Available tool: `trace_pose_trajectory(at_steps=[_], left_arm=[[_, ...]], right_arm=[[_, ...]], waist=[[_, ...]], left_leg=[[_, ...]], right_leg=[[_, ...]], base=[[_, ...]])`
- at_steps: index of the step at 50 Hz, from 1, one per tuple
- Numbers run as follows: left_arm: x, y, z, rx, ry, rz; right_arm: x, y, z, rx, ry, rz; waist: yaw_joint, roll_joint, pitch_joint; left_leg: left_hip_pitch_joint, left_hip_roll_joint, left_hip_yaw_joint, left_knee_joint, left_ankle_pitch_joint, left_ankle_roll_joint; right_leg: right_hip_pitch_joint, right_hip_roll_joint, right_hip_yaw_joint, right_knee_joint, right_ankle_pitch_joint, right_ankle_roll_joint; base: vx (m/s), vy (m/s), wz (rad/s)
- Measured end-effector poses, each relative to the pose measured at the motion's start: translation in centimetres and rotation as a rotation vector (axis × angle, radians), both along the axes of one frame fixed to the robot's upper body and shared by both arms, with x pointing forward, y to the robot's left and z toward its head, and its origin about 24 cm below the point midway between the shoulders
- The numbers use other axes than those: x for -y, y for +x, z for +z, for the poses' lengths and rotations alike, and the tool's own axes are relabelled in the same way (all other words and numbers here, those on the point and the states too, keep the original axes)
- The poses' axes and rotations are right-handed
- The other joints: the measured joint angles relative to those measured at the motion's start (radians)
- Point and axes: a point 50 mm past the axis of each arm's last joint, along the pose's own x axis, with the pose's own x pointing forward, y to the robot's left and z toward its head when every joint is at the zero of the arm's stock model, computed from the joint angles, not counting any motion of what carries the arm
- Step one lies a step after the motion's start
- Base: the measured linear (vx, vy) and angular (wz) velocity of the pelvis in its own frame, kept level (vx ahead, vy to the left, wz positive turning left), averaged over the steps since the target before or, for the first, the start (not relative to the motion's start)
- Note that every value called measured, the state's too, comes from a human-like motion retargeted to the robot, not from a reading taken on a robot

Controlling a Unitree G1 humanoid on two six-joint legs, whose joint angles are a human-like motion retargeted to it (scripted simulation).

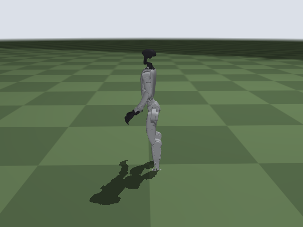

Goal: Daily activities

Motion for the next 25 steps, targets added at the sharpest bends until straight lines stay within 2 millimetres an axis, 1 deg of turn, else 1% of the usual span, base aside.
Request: trace_pose_trajectory(at_steps=[2,3,5,7,10,12,13,15,17,18,20,21,22,23,24,25], left_arm=[[0.8,-0.2,0.0,0.008,-0.057,0.039],[0.9,0.4,0.4,0.047,-0.080,0.061],[0.9,2.2,1.8,0.158,-0.126,0.118],[0.4,4.4,4.0,0.314,-0.180,0.196],[-0.7,7.8,8.5,0.598,-0.277,0.328],[-1.6,9.9,12.4,0.811,-0.350,0.399],[-2.0,10.7,14.5,0.920,-0.388,0.425],[-2.6,11.9,18.6,1.128,-0.460,0.452],[-2.9,12.3,22.5,1.314,-0.515,0.445],[-3.0,12.2,24.1,1.392,-0.533,0.435],[-3.7,12.6,27.2,1.524,-0.530,0.404],[-4.0,12.5,27.8,1.554,-0.527,0.410],[-4.3,12.4,28.2,1.575,-0.523,0.422],[-4.7,12.2,28.1,1.578,-0.515,0.446],[-5.2,12.0,27.4,1.559,-0.505,0.485],[-5.7,11.8,26.5,1.529,-0.493,0.532]], right_arm=[[0.0,-0.2,-0.1,-0.008,0.005,-0.031],[0.1,-0.4,-0.1,-0.013,0.006,-0.049],[0.2,-0.8,-0.2,-0.022,0.008,-0.087],[0.3,-1.3,-0.3,-0.029,0.012,-0.133],[0.4,-2.1,-0.5,-0.036,0.020,-0.209],[0.3,-2.5,-0.6,-0.034,0.033,-0.252],[0.0,-2.6,-0.7,-0.029,0.045,-0.269],[-1.3,-2.2,-0.9,-0.004,0.097,-0.287],[-2.7,-1.0,-0.8,0.059,0.161,-0.286],[-3.1,-0.2,-0.5,0.104,0.188,-0.282],[-2.8,3.3,1.1,0.255,0.238,-0.261],[-3.1,5.5,2.4,0.371,0.290,-0.251],[-3.5,7.7,4.2,0.501,0.346,-0.237],[-3.9,10.1,6.7,0.662,0.412,-0.219],[-4.3,12.4,9.9,0.848,0.485,-0.195],[-4.6,14.3,13.7,1.046,0.561,-0.164]], waist=[[0.005,-0.004,0.000],[0.009,-0.005,0.000],[0.020,-0.009,0.000],[0.032,-0.013,0.000],[0.052,-0.020,0.000],[0.064,-0.024,0.000],[0.070,-0.026,0.000],[0.081,-0.029,0.000],[0.088,-0.028,0.000],[0.092,-0.024,0.000],[0.093,-0.017,0.021],[0.090,-0.014,0.040],[0.087,-0.010,0.059],[0.084,-0.006,0.077],[0.081,-0.001,0.092],[0.078,0.006,0.106]], left_leg=[[0.000,0.000,0.001,0.001,0.000,0.000],[0.001,0.000,0.002,0.001,0.000,0.000],[0.004,0.001,0.002,0.002,0.001,0.001],[0.007,0.003,0.002,0.004,0.001,0.001],[0.010,0.007,0.002,0.011,-0.001,0.001],[0.007,0.011,0.003,0.032,-0.012,0.001],[0.002,0.013,0.003,0.050,-0.022,0.002],[-0.018,0.018,0.002,0.112,-0.055,0.002],[-0.066,0.034,0.002,0.242,-0.125,0.002],[-0.103,0.050,-0.001,0.337,-0.175,0.001],[-0.075,0.059,-0.012,0.404,-0.253,-0.002],[-0.060,0.064,-0.011,0.427,-0.271,-0.002],[-0.047,0.070,-0.010,0.450,-0.287,-0.002],[-0.037,0.075,-0.009,0.470,-0.300,-0.002],[-0.028,0.079,-0.008,0.489,-0.312,-0.002],[-0.021,0.084,-0.008,0.505,-0.322,-0.001]], right_leg=[[0.000,0.000,0.003,0.001,0.001,-0.001],[0.001,0.001,0.005,0.001,0.002,-0.002],[0.003,0.002,0.008,0.002,0.004,-0.004],[0.006,0.003,0.010,0.003,0.007,-0.006],[0.013,0.007,0.014,0.003,0.012,-0.010],[0.019,0.009,0.015,0.003,0.014,-0.011],[0.022,0.010,0.016,0.002,0.014,-0.011],[0.031,0.012,0.016,0.002,0.012,-0.012],[0.043,0.020,0.016,0.002,0.007,-0.012],[0.050,0.029,0.015,0.002,0.004,-0.014],[0.099,0.042,0.013,0.025,-0.056,-0.013],[0.120,0.046,0.011,0.032,-0.070,-0.013],[0.139,0.050,0.010,0.040,-0.084,-0.014],[0.154,0.053,0.009,0.048,-0.095,-0.014],[0.166,0.056,0.008,0.055,-0.106,-0.014],[0.177,0.059,0.008,0.061,-0.116,-0.015]], base=[[0.00,0.00,0.00],[0.00,0.00,0.00],[0.00,0.00,0.00],[0.00,0.00,0.00],[0.00,0.00,0.00],[0.00,0.00,0.00],[0.00,0.00,0.00],[0.00,0.00,0.00],[0.00,0.00,0.00],[0.09,-0.02,-0.14],[0.17,-0.01,-0.07],[0.14,-0.02,-0.09],[0.08,-0.04,-0.16],[0.07,-0.04,-0.19],[0.06,-0.04,-0.21],[-0.02,-0.04,-0.36]])
